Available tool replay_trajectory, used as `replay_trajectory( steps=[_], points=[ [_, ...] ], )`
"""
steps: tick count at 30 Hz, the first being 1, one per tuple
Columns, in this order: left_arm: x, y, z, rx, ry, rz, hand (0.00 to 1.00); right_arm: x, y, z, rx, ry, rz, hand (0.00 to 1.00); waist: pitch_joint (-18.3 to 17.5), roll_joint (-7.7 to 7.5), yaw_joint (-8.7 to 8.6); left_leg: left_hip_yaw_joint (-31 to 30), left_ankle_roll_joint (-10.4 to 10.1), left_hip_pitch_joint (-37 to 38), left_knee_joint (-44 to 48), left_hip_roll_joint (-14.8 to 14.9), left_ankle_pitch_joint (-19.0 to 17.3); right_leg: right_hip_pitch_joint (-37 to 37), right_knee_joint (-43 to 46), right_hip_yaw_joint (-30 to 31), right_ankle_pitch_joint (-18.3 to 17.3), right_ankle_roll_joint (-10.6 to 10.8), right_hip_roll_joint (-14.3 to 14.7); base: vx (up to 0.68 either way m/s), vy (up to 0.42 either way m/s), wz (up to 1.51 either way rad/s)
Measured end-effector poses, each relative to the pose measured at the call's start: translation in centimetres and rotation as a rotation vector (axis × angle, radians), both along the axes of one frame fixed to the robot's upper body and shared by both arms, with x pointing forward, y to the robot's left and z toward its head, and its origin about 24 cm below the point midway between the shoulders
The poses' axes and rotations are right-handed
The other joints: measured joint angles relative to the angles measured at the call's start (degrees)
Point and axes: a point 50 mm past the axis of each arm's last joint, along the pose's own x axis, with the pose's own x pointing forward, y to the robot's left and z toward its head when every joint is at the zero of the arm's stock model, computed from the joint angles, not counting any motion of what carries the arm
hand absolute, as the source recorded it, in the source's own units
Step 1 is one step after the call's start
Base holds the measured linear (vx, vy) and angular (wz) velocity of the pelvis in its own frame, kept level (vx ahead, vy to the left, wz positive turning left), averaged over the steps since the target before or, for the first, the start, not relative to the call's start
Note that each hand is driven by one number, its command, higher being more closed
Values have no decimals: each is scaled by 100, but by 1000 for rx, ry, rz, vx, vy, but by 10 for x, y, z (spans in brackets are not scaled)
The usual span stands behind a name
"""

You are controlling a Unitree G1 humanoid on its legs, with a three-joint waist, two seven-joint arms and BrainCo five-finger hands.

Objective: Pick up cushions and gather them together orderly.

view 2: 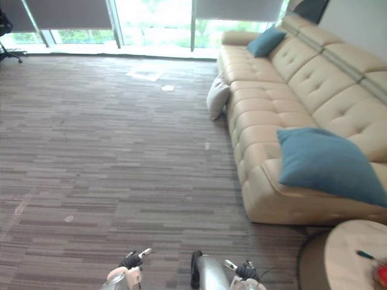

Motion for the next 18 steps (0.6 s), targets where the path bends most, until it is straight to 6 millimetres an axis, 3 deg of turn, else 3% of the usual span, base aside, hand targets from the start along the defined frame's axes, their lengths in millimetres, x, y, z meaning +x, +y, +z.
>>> replay_trajectory(
  steps=[1, 2, 3, 4, 5, 6, 7, 9, 10, 11, 12, 13, 14, 15, 16, 17, 18],
  points=[
    [-1, 2, 0, 0, 2, 14, 0, 2, -2, 1, -7, -5, 4, 0, 50, 107, 2, -172, -860, -642, 1550, 67, 504, 431, -304, -50, -136, -36, 79, 564, -123, 17],
    [-2, 3, -1, 2, 4, 22, 0, 3, -2, 1, -8, -7, 5, 0, 59, 143, 14, -184, -1150, -896, 2130, 126, 673, 599, -439, -65, -148, -41, 119, 822, -136, 16],
    [3, 8, 3, 7, -23, 54, 0, 7, 2, 2, -2, -10, 17, 0, 153, 124, 63, 163, -1207, -1649, 3803, 446, 946, 1374, -980, -67, -197, -97, 249, 513, -70, 2],
    [5, 11, 4, 14, -35, 55, 0, 8, 5, 1, 4, -7, 26, 0, 183, 87, 97, 331, -1100, -1826, 4124, 544, 949, 1625, -1120, -32, -210, -117, 270, 700, -98, -16],
    [7, 15, 7, 31, -58, 58, 0, 10, 14, 0, 16, -1, 62, 0, 229, -18, 165, 722, -670, -2291, 4509, 745, 825, 2169, -1534, 75, -240, -140, 279, 391, -56, -21],
    [8, 16, 7, 34, -66, 59, 0, 11, 17, 0, 19, -2, 75, 0, 222, -42, 188, 838, -544, -2454, 4506, 812, 784, 2324, -1668, 107, -243, -135, 278, 433, -52, -46],
    [12, 17, 10, 38, -86, 60, 0, 17, 23, 1, 24, -10, 105, 0, 208, -76, 297, 1228, -300, -2920, 4206, 1054, 650, 2644, -1984, 265, -294, -79, 272, 421, -5, -50],
    [14, 18, 12, 42, -107, 61, 0, 19, 30, 1, 35, -8, 126, 0, 197, -52, 368, 1573, -72, -3364, 3046, 1206, 513, 3046, -2222, 488, -468, 47, 164, 553, 84, -58],
    [14, 17, 12, 38, -109, 67, 0, 15, 33, -1, 46, 5, 114, 0, 195, -69, 388, 1687, -87, -3409, 1880, 1125, 531, 3309, -2357, 545, -554, 204, 27, 526, 142, -36],
    [15, 17, 13, 41, -111, 67, 0, 14, 33, -2, 46, 11, 107, 0, 185, -83, 391, 1687, -136, -3407, 1425, 1058, 570, 3391, -2414, 570, -594, 270, -24, 564, 204, -30],
    [15, 17, 13, 48, -113, 72, 0, 11, 31, -2, 44, 18, 95, 0, 168, -103, 416, 1558, -206, -3426, 273, 888, 777, 3607, -2569, 647, -725, 474, -188, 449, 206, -25],
    [15, 17, 13, 49, -113, 74, 0, 11, 31, -2, 43, 19, 95, 0, 163, -111, 432, 1505, -231, -3445, 13, 847, 859, 3658, -2614, 687, -764, 540, -239, 570, 321, -52],
    [14, 18, 13, 53, -115, 77, 0, 11, 31, -2, 41, 21, 96, 0, 99, -122, 456, 1388, -224, -3550, -341, 784, 1151, 3761, -2674, 836, -878, 737, -374, 622, 408, -72],
    [12, 19, 12, 54, -109, 77, 0, 6, 33, -4, 48, 32, 95, 0, -38, -155, 471, 1487, 16, -3542, -167, 683, 1869, 3801, -2491, 1077, -936, 840, -539, 642, 432, -70],
    [11, 21, 11, 61, -103, 76, 0, 4, 34, -5, 53, 37, 94, 0, -76, -227, 472, 1544, 120, -3529, -108, 608, 1860, 3757, -2354, 1134, -940, 909, -640, 654, 440, -46],
    [8, 27, 10, 77, -89, 72, 0, -3, 38, -7, 67, 52, 86, 0, -208, -460, 417, 1738, 259, -3471, 35, 411, 1576, 3401, -1606, 1301, -837, 1097, -903, 754, 509, -26],
    [8, 31, 10, 86, -80, 70, 0, -5, 43, -8, 79, 55, 85, 0, -225, -620, 430, 1880, 403, -3225, 97, 269, 1309, 2883, -356, 1588, -486, 1295, -993, 622, 423, -23]
  ],
)
